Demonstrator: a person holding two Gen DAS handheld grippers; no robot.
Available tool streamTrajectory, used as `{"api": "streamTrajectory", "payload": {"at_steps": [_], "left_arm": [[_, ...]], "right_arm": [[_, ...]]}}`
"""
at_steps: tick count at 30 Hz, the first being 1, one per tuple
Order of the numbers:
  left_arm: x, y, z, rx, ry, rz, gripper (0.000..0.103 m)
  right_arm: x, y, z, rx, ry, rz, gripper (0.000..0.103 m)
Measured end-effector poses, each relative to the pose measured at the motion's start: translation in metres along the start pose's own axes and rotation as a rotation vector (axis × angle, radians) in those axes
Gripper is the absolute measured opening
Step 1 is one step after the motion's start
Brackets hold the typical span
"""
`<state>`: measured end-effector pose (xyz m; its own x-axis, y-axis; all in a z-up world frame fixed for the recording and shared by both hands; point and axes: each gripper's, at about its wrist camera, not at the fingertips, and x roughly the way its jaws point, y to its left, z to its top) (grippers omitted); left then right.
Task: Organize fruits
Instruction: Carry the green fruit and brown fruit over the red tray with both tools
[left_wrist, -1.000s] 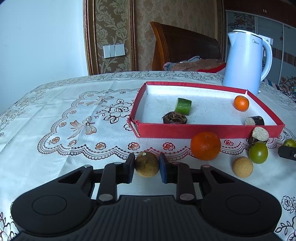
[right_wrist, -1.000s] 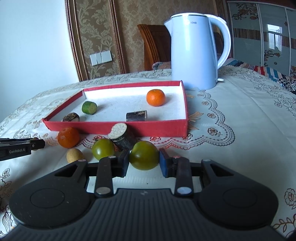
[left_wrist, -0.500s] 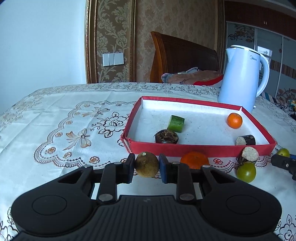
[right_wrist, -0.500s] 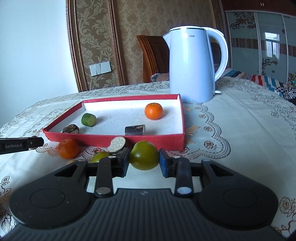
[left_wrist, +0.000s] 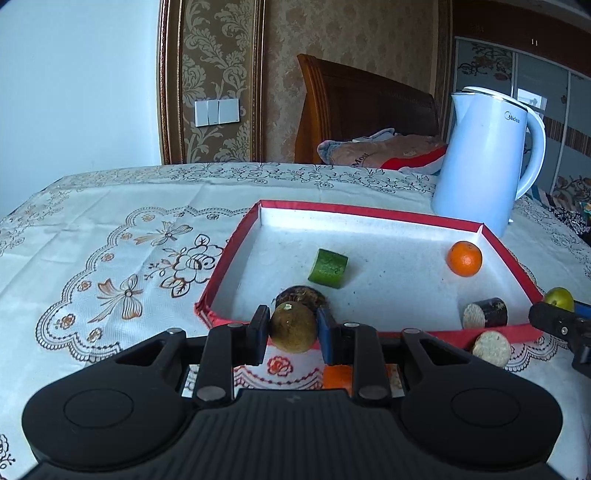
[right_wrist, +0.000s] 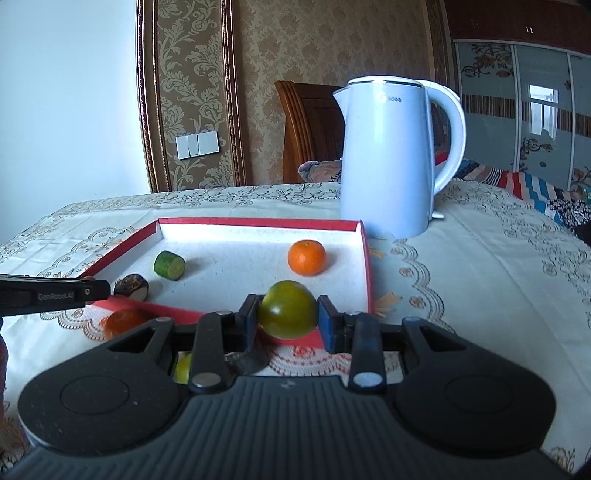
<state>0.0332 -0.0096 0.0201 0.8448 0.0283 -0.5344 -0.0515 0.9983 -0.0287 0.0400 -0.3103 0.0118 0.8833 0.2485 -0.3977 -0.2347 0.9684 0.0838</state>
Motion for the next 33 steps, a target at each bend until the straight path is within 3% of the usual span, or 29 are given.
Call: {"api": "streamTrajectory", "payload": {"at_steps": [14, 33], "left_arm": [[0.030, -0.028, 0.017, 0.005, -0.003, -0.014, 0.027], [0.066, -0.038, 0.021, 0.013, 0.036, 0.003, 0.027]], "right_arm": [[0.046, 0.000, 0.028, 0.029, 0.020, -0.006, 0.032], [0.088, -0.010, 0.029, 0.046, 0.080, -0.062, 0.032]]}}
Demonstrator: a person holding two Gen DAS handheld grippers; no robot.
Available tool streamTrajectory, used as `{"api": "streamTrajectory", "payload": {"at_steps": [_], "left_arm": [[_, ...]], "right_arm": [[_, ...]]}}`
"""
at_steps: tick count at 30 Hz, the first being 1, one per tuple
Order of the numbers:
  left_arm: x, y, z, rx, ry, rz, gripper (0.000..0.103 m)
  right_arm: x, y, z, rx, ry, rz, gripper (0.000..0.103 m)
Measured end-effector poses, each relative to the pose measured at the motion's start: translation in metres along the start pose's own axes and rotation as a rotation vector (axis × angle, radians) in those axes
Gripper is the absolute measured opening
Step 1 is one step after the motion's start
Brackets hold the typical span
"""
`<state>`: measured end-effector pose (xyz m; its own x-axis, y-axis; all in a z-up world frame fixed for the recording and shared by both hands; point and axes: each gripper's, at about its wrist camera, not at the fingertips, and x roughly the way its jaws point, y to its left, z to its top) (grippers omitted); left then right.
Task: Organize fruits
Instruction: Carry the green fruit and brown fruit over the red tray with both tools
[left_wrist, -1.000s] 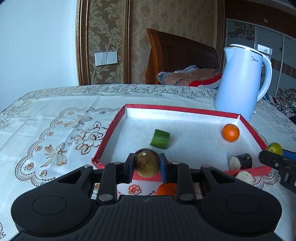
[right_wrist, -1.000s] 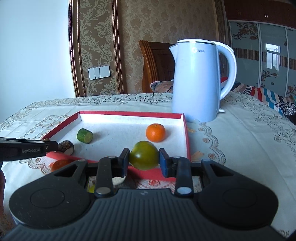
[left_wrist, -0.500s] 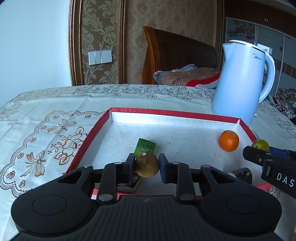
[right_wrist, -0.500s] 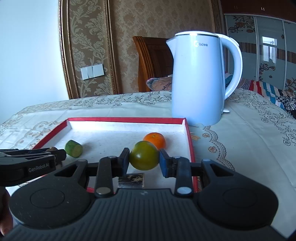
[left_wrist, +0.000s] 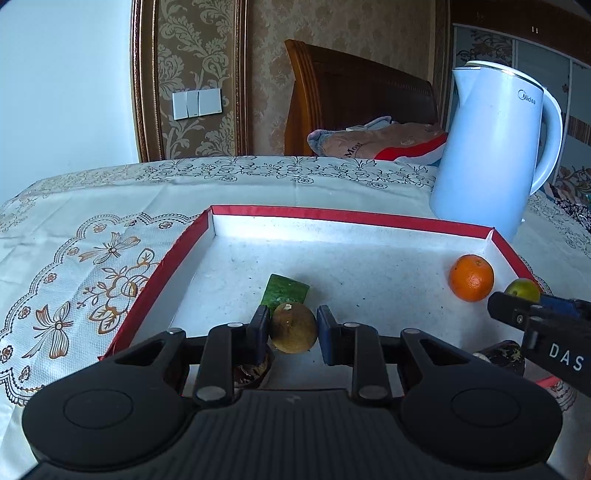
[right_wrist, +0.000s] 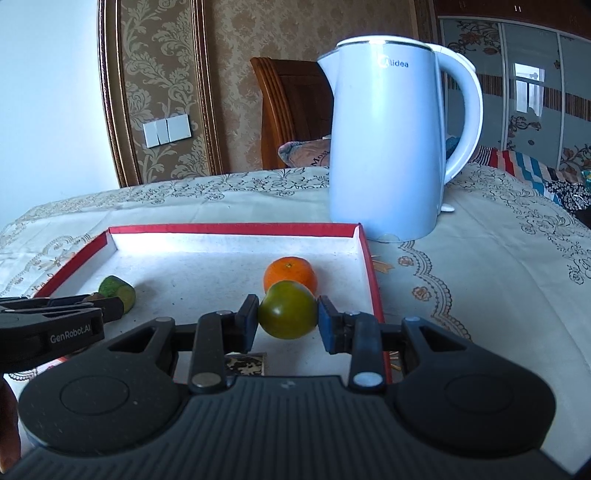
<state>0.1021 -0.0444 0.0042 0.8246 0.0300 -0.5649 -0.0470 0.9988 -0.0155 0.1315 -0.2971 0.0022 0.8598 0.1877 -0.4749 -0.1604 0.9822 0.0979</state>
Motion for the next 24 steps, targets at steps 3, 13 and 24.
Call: {"api": "streamTrajectory", "payload": {"at_steps": [3, 13, 24], "left_arm": [[0.003, -0.002, 0.000, 0.012, -0.001, 0.004, 0.027], [0.009, -0.010, -0.002, 0.041, -0.004, 0.033, 0.027], [0.013, -0.008, -0.001, 0.013, 0.031, -0.004, 0.027]], "right_arm": [[0.008, 0.001, -0.001, 0.003, 0.028, 0.002, 0.032], [0.025, -0.003, -0.003, 0.020, 0.068, -0.029, 0.032], [0.029, -0.003, -0.004, 0.022, 0.080, -0.034, 0.032]]}}
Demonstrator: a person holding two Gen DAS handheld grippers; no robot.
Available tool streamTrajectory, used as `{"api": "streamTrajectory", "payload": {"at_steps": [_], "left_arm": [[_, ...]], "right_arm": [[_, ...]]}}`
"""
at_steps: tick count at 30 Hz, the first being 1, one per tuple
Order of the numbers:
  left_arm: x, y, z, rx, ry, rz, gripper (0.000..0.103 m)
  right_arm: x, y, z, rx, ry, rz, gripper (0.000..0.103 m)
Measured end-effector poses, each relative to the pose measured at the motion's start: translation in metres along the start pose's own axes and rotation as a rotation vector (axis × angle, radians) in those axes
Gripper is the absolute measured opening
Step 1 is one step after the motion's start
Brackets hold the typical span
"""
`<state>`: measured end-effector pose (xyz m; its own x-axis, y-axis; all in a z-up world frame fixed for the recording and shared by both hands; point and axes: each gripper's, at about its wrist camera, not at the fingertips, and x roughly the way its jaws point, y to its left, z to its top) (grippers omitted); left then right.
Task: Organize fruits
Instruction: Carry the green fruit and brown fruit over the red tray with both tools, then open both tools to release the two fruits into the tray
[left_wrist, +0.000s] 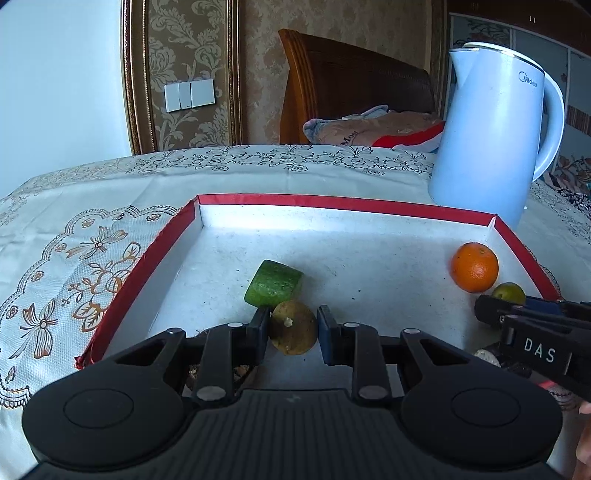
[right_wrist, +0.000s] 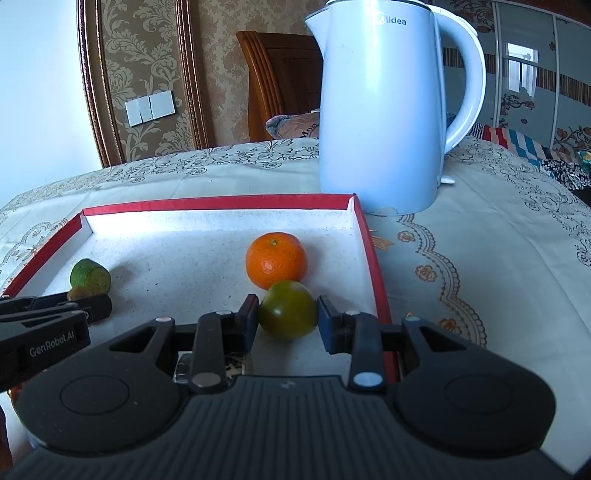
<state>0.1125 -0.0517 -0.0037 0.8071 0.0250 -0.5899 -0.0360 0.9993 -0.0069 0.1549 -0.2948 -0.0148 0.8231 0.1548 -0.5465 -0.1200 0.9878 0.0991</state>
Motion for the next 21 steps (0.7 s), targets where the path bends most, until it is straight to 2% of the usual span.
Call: {"api": "streamTrajectory", "payload": {"at_steps": [9, 21], "left_arm": [[0.0112, 0.0027, 0.0050, 0.010, -0.013, 0.028, 0.027], [0.0074, 0.0059, 0.0028, 0.007, -0.022, 0.014, 0.027]], "right_arm": [[0.0030, 0.0018, 0.0011, -0.006, 0.002, -0.012, 0.032], [0.0038, 0.0018, 0.0011, -0.008, -0.005, -0.014, 0.033]]}}
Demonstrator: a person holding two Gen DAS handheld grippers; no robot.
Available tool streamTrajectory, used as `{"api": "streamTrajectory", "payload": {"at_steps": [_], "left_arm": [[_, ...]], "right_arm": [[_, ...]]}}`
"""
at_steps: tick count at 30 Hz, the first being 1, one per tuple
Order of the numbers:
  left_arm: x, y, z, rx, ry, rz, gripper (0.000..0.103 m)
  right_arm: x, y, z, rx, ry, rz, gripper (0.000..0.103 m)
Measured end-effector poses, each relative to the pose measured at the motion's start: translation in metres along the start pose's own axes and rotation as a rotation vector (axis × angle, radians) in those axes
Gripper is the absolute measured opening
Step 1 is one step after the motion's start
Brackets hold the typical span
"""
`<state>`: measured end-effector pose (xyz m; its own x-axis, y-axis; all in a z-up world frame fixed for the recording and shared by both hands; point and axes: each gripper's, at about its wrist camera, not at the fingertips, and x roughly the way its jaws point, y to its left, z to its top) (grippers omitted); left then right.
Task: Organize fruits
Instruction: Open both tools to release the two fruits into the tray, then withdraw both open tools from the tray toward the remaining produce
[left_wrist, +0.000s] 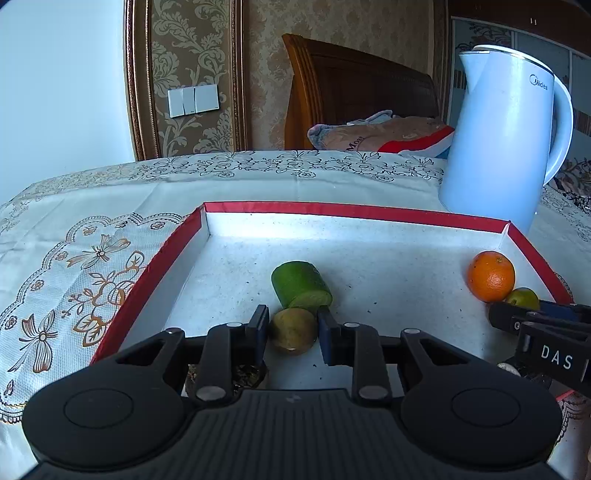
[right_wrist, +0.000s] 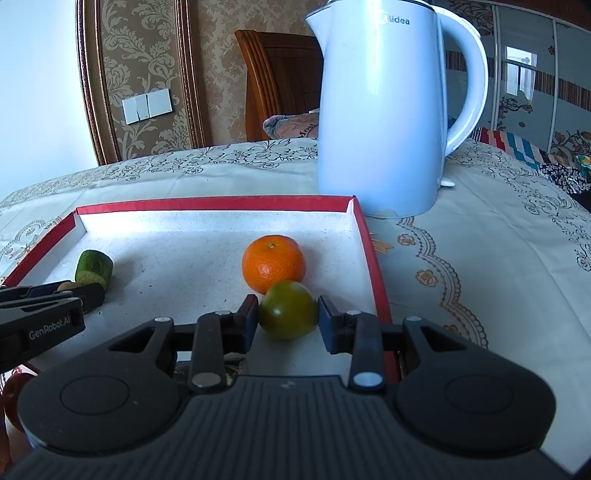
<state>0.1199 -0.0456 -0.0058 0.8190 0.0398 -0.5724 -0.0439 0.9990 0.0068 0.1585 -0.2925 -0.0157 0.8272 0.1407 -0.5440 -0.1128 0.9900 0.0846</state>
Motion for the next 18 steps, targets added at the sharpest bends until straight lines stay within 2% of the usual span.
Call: {"api": "streamTrajectory", "payload": {"at_steps": [2, 5, 9, 10, 11, 13, 18], "left_arm": [[0.001, 0.000, 0.001, 0.000, 0.000, 0.004, 0.027], [0.001, 0.000, 0.000, 0.002, -0.004, 0.006, 0.028], [0.001, -0.001, -0.001, 0.013, -0.006, 0.005, 0.032], [0.001, -0.002, -0.001, 0.019, -0.006, 0.002, 0.039], [0.001, -0.003, -0.002, 0.023, -0.005, 0.000, 0.054], [-0.001, -0.002, -0.002, 0.007, -0.011, 0.013, 0.071], [-0.001, 0.008, 0.000, -0.044, -0.011, 0.014, 0.072]], "right_arm": [[0.000, 0.000, 0.000, -0.003, 0.000, -0.001, 0.034], [-0.001, 0.001, 0.000, -0.009, -0.010, -0.005, 0.050], [-0.003, -0.001, -0.001, 0.001, -0.019, 0.001, 0.055], [-0.004, -0.001, -0.001, -0.001, -0.019, 0.005, 0.057], [-0.004, 0.000, -0.001, -0.005, -0.018, 0.011, 0.061], [-0.005, 0.001, -0.003, -0.015, -0.026, 0.016, 0.066], [-0.007, 0.003, -0.003, -0.024, -0.041, 0.009, 0.073]]}}
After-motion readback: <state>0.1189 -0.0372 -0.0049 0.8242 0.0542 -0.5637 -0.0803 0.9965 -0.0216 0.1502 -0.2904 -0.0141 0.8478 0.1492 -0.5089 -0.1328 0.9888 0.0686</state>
